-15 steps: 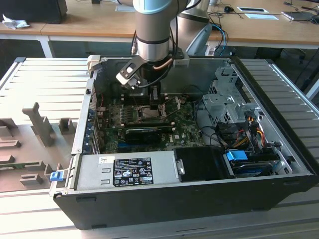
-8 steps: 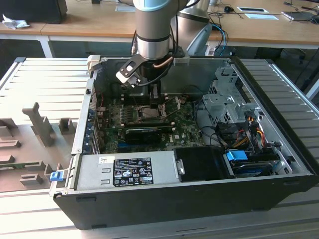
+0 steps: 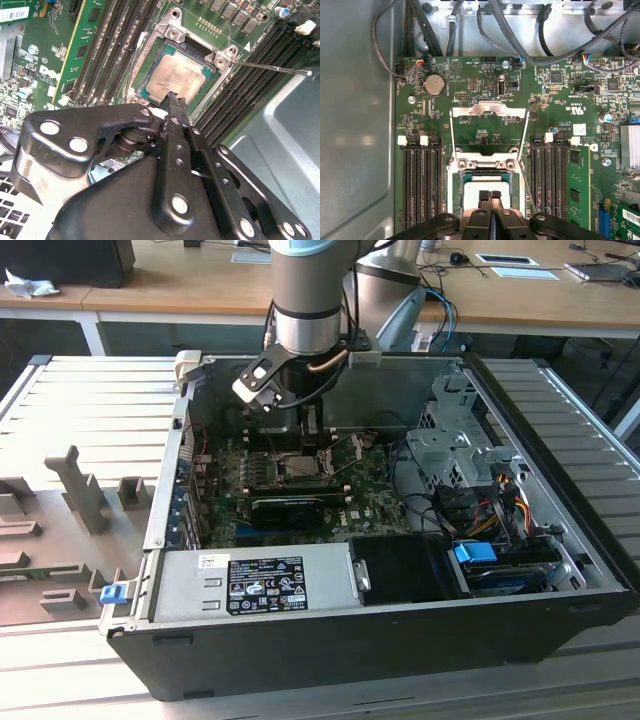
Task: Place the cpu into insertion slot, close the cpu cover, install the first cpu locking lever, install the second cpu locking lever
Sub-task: 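Close the cpu cover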
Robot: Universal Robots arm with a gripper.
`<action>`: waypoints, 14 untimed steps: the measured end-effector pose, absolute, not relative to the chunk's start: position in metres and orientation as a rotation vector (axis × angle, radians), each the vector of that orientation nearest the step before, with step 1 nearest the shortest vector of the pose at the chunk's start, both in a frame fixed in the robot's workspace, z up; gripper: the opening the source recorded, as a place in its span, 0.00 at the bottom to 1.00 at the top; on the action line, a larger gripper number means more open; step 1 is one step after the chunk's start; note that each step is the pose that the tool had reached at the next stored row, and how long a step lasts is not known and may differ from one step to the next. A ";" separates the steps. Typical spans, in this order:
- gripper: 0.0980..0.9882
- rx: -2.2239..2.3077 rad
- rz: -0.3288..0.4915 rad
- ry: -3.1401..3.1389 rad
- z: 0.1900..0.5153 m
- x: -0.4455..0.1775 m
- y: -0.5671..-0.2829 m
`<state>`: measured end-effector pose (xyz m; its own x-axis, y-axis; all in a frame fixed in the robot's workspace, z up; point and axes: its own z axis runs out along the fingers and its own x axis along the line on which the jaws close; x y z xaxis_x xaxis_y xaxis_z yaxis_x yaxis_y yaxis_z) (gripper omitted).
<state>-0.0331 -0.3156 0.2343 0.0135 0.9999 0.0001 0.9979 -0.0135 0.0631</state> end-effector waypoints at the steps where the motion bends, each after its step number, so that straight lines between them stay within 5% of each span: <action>1: 0.01 2.204 0.068 2.174 0.234 -0.031 -0.316; 14: 0.01 2.205 0.067 2.174 0.238 -0.022 -0.316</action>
